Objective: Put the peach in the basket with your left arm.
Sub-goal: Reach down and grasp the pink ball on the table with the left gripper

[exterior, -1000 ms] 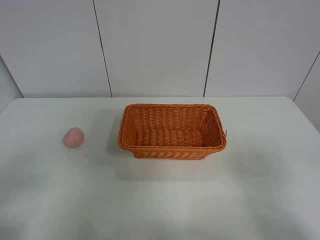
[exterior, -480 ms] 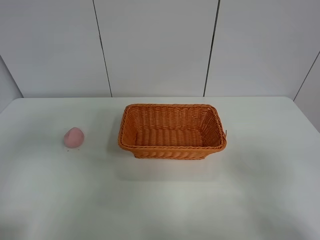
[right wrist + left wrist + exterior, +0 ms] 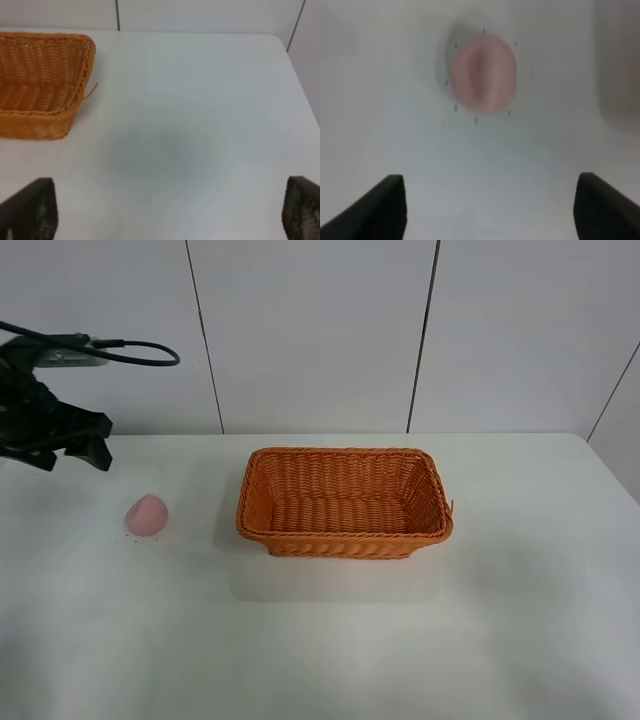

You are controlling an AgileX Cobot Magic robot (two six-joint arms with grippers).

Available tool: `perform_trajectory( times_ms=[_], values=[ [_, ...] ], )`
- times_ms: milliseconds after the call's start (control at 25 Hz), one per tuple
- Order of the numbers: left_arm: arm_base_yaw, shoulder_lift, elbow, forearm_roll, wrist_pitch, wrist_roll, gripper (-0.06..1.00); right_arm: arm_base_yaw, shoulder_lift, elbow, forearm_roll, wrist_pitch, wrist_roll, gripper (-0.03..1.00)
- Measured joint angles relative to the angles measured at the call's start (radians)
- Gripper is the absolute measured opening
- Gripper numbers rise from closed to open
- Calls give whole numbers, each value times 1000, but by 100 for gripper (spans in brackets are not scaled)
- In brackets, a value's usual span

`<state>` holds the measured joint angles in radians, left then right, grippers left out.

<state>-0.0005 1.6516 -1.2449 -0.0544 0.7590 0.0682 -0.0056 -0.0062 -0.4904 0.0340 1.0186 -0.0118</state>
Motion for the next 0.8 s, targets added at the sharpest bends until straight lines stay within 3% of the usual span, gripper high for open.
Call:
perform_trajectory(
  times_ms=[280, 800],
  values=[
    [0, 328, -198, -21, -2, 0, 72, 0, 0, 0, 0, 0, 0, 69],
    [0, 457, -219, -45, -57, 1, 72, 0, 0, 0, 0, 0, 0, 69]
  ],
)
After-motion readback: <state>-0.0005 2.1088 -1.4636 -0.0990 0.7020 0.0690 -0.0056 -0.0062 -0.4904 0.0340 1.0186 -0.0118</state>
